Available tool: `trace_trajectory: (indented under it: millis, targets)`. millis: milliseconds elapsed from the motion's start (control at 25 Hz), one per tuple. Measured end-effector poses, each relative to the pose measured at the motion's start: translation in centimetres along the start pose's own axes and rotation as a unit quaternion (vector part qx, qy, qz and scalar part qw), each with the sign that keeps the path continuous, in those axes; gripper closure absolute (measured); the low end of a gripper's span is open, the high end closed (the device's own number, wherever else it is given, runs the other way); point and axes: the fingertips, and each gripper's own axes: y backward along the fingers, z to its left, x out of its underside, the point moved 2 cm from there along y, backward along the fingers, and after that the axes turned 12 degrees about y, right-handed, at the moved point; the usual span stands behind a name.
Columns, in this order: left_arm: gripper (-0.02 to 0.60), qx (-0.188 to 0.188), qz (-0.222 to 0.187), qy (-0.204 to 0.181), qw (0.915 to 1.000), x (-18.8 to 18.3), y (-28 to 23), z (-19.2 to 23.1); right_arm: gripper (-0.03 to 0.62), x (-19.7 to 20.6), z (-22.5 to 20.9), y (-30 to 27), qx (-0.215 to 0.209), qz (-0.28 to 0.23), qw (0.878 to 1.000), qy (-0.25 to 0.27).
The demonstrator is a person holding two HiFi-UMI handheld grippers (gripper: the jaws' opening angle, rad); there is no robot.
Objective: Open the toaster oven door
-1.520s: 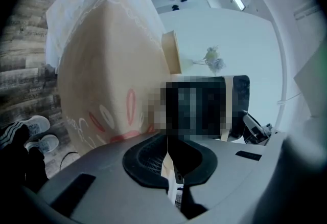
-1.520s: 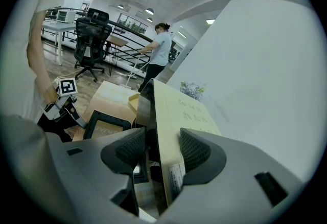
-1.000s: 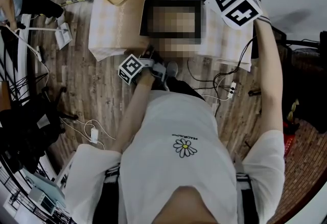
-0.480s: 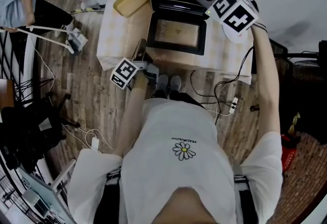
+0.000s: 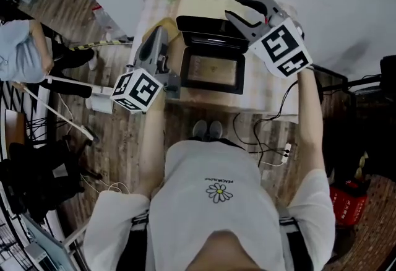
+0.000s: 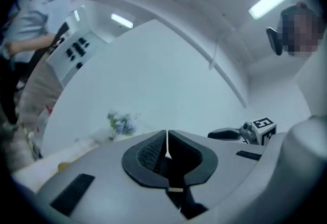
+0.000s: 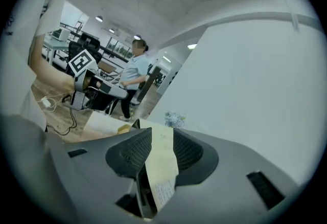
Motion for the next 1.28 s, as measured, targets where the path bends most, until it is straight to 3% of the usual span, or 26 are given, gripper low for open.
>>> trace_trajectory:
  millis: [80, 240, 360, 480, 640, 800, 1080, 1280]
  targets:
    - [0.563, 0.025, -0.001, -0.072, 0.9971, -1.6, -1.1, -3.4, 0.491, -0.7, -0.8, 1.6, 0.044, -0.017, 0.999, -0.022]
    - [0.565, 0.067, 0.003, -0.181, 0.9811, -3.0, -2.6, -9.0, 0.558, -1.4, -1.6, 4.5, 0.136, -0.034, 0.988, -0.062]
    - [0.565, 0.073, -0.002, -0.267, 0.961, -2.7, -2.8, -12.1, 0.574, -1.6, -1.4, 6.6, 0.196, -0.058, 0.976, -0.082]
    - [0.565, 0.074, -0.003, -0.332, 0.9402, -2.1, -2.6, -14.0, 0.583, -1.2, -0.5, 8.4, 0.261, -0.081, 0.95, -0.148]
    - [0.565, 0.079, -0.011, -0.346, 0.9349, -1.3, -2.0, -15.0, 0.583, 0.1, 1.6, 10.0, 0.308, -0.07, 0.92, -0.231]
    - [0.565, 0.084, -0.022, -0.333, 0.9389, -0.1, -1.7, -16.0, 0.584, -0.2, 2.5, 11.0, 0.349, -0.083, 0.901, -0.245]
    - [0.565, 0.082, -0.001, -0.346, 0.9346, 1.9, -1.6, -16.5, 0.584, -0.4, 3.1, 11.0, 0.355, -0.09, 0.894, -0.257]
    - [0.565, 0.068, 0.001, -0.343, 0.937, 1.8, -1.7, -15.5, 0.584, 0.1, 3.0, 10.8, 0.356, -0.087, 0.895, -0.256]
